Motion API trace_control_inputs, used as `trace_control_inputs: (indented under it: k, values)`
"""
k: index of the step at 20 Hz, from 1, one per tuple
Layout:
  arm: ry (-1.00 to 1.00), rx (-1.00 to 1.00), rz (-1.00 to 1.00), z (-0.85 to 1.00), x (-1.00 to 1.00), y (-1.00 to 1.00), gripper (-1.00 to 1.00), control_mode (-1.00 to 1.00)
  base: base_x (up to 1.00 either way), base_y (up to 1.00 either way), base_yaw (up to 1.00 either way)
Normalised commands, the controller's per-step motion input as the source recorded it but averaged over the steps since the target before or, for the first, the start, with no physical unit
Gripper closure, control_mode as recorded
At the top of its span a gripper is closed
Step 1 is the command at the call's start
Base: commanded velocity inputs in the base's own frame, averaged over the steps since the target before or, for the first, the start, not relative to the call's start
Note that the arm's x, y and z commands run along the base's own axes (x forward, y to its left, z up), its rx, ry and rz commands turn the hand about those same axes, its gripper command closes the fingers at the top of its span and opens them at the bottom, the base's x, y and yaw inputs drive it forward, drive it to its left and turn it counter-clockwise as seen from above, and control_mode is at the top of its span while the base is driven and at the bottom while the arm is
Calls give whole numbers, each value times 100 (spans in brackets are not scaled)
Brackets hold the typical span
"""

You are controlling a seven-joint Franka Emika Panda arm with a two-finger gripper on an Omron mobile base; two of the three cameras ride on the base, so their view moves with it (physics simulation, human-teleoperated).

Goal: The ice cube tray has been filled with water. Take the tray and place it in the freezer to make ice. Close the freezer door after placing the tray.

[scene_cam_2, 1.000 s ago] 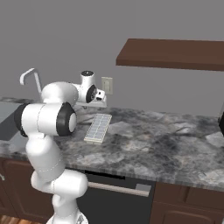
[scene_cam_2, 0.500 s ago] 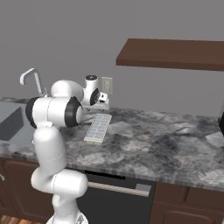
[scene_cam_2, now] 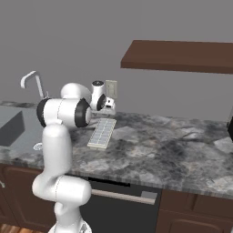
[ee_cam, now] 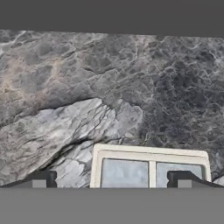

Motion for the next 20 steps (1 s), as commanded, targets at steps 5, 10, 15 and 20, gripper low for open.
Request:
trace_control_inputs:
  k: [5, 10, 15, 20]
  values:
    - [0, 0, 0, -30, 44, 0, -100, -100, 0, 0, 0]
    - [0, 0, 0, -28, 43, 0, -100, -100, 0, 0, 0]
    - [0, 0, 0, -26, 40, 0, -100, -100, 0, 0, 0]
    - [0, 0, 0, -29, 26, 0, -100, -100, 0, 0, 0]
